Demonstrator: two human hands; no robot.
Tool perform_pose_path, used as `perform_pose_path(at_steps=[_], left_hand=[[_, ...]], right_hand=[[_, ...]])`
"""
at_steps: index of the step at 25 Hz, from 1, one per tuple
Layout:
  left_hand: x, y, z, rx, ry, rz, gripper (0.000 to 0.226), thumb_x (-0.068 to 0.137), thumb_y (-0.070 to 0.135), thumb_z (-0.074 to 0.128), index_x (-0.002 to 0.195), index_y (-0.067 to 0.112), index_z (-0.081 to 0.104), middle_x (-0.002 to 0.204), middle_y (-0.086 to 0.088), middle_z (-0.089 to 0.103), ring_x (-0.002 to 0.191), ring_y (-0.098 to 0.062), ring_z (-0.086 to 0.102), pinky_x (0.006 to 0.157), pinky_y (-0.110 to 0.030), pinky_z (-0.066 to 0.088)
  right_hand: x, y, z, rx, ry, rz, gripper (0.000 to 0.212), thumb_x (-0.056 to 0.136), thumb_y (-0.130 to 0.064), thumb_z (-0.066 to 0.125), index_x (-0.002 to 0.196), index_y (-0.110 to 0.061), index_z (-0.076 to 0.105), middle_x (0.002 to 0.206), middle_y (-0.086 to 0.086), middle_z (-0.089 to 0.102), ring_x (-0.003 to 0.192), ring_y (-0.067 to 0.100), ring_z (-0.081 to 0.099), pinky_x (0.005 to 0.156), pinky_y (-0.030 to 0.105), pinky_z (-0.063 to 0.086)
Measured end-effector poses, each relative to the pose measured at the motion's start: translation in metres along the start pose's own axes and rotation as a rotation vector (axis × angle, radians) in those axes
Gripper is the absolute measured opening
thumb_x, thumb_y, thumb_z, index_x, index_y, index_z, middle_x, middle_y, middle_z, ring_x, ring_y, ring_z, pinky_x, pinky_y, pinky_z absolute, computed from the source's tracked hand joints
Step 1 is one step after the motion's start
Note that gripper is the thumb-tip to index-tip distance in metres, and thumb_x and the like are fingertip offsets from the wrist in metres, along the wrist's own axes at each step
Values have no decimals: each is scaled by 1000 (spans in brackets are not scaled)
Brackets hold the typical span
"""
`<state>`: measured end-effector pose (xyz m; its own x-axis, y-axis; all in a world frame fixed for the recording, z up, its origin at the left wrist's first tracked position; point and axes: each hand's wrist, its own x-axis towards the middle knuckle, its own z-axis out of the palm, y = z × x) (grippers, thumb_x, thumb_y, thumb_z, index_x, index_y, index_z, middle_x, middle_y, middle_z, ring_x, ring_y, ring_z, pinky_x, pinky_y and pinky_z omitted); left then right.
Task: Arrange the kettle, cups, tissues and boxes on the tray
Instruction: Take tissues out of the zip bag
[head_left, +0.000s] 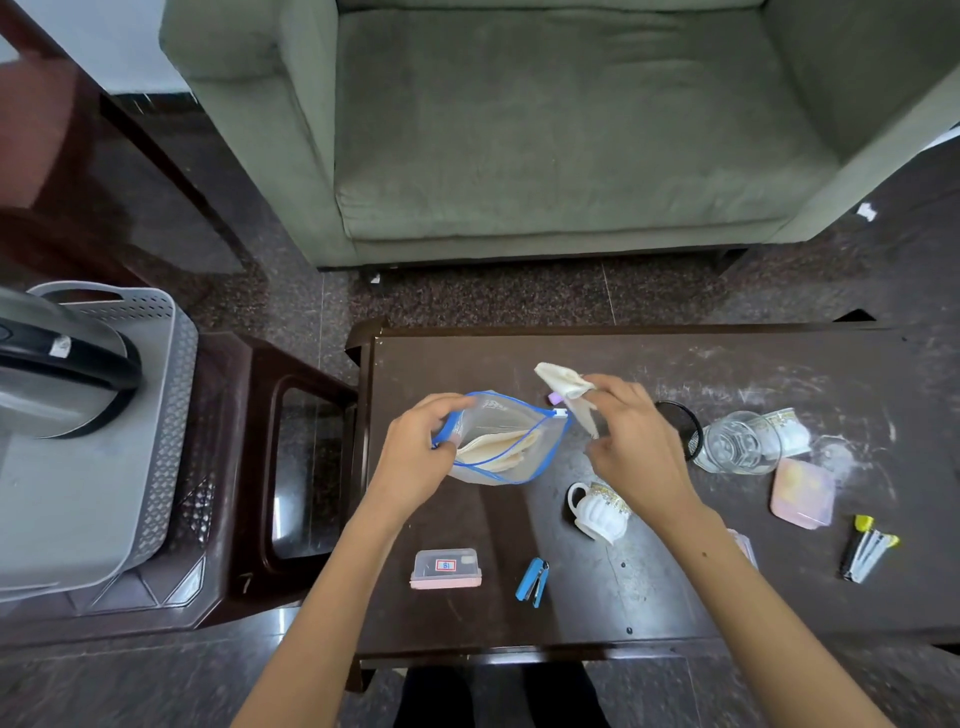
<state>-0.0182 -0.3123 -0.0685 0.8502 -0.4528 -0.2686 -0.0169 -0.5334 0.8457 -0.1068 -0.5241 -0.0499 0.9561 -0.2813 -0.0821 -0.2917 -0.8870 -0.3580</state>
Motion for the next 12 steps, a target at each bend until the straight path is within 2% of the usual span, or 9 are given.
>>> perform_pose_path(at_steps=[2,5,6,7,9,10,12], left_hand=[[0,-3,0,-20,-26,-5,50,80,-13,53,114,22,66,117,11,60,94,-15,62,79,-12,43],[2,-3,-1,36,-46,22,43,82,-9,52,110,18,68,117,7,61,103,-21,62,83,-19,45],[2,0,-1,199,-19,52,35,85,-2,50,107,17,69,117,5,62,102,-21,63,81,-23,46],[1,3,-1,459,43,93,28,89,9,47,102,15,71,115,3,63,98,-22,63,76,-29,48],[0,10,3,840,179,192,38,90,32,37,89,13,70,102,-4,67,84,-28,65,67,-37,47],[1,17,7,914,210,217,42,89,39,35,85,13,68,96,-5,68,80,-29,64,72,-40,44],[1,26,15,867,285,273,37,86,47,45,86,14,62,91,-3,67,84,-27,62,91,-43,34]], right_hand=[[1,-1,6,35,-78,-7,38,74,-8,67,110,-19,64,125,-11,57,112,16,50,68,30,48],[6,-3,16,92,-51,-28,12,80,-21,70,90,-15,69,105,-7,67,101,18,59,64,31,46],[8,-2,18,104,-22,-34,8,81,-22,69,85,-14,69,100,-6,68,96,19,62,62,30,44],[10,-1,18,116,-1,-32,9,82,-22,69,83,-14,69,98,-6,69,93,19,63,61,29,44],[14,-2,15,128,-1,-31,14,86,-25,65,90,-12,70,100,-5,69,92,19,62,62,31,46],[15,-2,13,129,-10,-43,16,88,-25,62,94,-12,70,103,-6,68,94,19,62,64,32,48],[16,-2,10,131,-26,-81,16,89,-25,61,94,-12,70,104,-5,68,95,20,63,65,35,50]])
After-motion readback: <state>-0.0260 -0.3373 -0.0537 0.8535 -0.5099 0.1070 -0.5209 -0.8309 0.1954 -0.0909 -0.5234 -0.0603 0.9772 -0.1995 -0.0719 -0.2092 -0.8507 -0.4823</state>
